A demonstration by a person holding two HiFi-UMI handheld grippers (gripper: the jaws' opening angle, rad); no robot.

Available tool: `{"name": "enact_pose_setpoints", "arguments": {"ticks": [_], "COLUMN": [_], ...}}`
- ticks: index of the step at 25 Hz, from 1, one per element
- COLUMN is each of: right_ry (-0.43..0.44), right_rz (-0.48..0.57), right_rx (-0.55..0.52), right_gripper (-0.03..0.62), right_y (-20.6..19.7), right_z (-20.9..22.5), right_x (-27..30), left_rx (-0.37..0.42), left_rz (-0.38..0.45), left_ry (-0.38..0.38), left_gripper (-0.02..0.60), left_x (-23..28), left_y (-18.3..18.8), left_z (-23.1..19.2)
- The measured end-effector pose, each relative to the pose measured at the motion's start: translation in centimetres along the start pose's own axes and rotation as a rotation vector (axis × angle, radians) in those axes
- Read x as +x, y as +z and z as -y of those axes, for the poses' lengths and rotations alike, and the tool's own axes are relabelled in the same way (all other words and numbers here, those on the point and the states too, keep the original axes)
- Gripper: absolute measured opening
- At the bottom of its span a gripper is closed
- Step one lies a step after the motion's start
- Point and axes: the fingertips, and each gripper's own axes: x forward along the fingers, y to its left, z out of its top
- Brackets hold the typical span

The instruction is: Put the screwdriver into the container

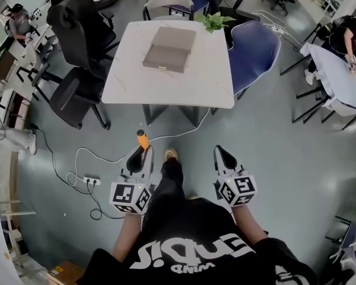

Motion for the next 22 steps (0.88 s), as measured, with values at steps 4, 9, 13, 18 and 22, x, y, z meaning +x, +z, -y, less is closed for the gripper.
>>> {"name": "enact_pose_setpoints", "arguments": {"ticks": [4,9,13,18,22], "right_ry": [0.016,0.026,0.036,0.031,0.014], "right_rz": [-0.008,-0.016,-0.024,-0.039,-0.032], "right_rx": [-0.007,-0.008,-0.005,-0.016,-0.026], "right_gripper": [0.012,0.012,0.012,0.012,0.012], "right_y": [1.1,2.8,4.3,6.0,7.8], "right_z": [0.4,1.5,2.1,2.2,2.6], "right_x": [3.9,8.9,13.1,17.0,20.1], "left_rx": [-0.008,-0.015,-0.026,-0.036,-0.040], "left_rz": [-0.007,-0.019,-0.029,-0.047,-0.047], "left_ry": [-0.006,-0.013,-0.019,-0.033,-0.043], "left_gripper": [0.083,0.083,0.083,0.083,0.083], "left_x": [3.4,8.2,11.8,14.9,17.3], "left_y": [0.7,1.4,2.3,3.6,5.0], "left_z": [-2.2,-5.1,-7.3,-9.8,-12.2]}}
